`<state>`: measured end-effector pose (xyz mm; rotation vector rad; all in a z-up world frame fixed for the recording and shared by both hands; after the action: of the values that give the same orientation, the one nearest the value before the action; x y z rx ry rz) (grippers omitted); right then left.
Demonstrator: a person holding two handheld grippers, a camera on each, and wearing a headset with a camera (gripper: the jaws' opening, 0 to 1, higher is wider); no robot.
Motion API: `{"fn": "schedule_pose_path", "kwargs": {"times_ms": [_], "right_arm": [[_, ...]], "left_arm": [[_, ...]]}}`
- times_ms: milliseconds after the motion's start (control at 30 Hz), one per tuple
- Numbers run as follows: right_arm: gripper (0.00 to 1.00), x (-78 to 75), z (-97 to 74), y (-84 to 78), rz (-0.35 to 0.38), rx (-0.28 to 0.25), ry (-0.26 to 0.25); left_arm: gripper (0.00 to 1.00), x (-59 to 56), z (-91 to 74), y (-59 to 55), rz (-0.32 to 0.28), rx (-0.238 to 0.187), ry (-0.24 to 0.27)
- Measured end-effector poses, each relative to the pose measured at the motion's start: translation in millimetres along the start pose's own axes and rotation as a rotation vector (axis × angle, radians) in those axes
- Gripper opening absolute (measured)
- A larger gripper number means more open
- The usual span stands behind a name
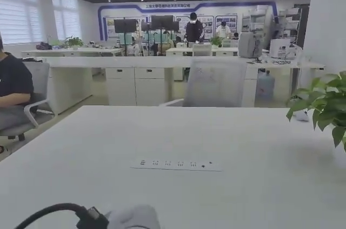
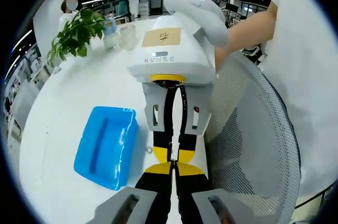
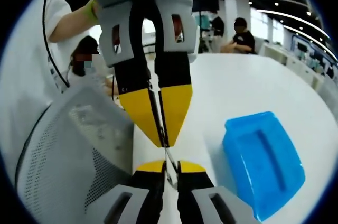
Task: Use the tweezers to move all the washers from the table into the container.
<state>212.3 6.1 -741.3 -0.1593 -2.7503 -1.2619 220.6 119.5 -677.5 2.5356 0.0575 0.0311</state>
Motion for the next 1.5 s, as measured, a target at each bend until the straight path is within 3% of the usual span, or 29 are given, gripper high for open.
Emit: {"fn": "schedule_pose_path", "kwargs": {"times_ms": [167, 300, 433, 533, 900, 967, 1100, 1267, 1433, 1500], "right_arm": [[0.04, 8.7, 1.6, -0.8, -0.046, 0.008, -0.045], [0.04, 10.6, 3.6, -2.7, -0.060, 0.017, -0.077], [0.04, 12.9, 2.1, -0.9, -0.084, 0.005, -0.102], [0.04, 12.6, 0.7, 0.8, -0.085, -0.010, -0.108], [0.04, 9.3, 1.8, -2.9, -0.061, -0.017, -0.110], [0.04, 9.3, 1.6, -4.2, -0.048, -0.023, -0.106], [0.04, 7.9, 0.4, -8.1, 0.100, -0.048, -0.090], [0.05, 4.3, -2.8, -12.8, 0.248, -0.084, -0.099], [0.03, 7.0, -6.5, -15.7, 0.225, -0.089, -0.149], [0.02, 5.0, -6.0, -17.7, 0.263, -0.139, -0.164]], "left_arm": [[0.00, -4.1, -1.6, -2.4, 0.003, 0.009, -0.002], [0.00, -5.4, -0.2, -4.5, 0.024, 0.041, -0.002], [0.00, -9.3, -1.5, 2.2, 0.067, 0.049, 0.007], [0.00, -9.4, -4.4, 7.5, 0.069, 0.040, 0.010], [0.00, -6.9, -1.5, 7.3, 0.087, 0.063, 0.010], [0.00, -6.8, -1.1, 7.9, 0.085, 0.061, 0.006], [0.00, -6.2, 1.2, 11.5, 0.076, 0.056, 0.000], [0.00, -0.4, 11.4, 19.7, 0.007, 0.010, -0.004], [0.00, 1.6, 11.7, 20.0, -0.048, -0.078, 0.020], [0.00, 3.5, 8.2, 14.4, -0.115, -0.137, 0.058]]}}
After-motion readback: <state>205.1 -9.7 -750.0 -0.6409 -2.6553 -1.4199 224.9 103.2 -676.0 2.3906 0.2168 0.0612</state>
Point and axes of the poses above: the centre of the closed fingertips' face, and the gripper's own axes: z roughly forward along the fingers, x roughly to its left, y roughly out of its top, the point moved 10 cm from there along -z, roughly backward along the fingers, and after that the axes turned 3 degrees about y, right-handed, at the moved point
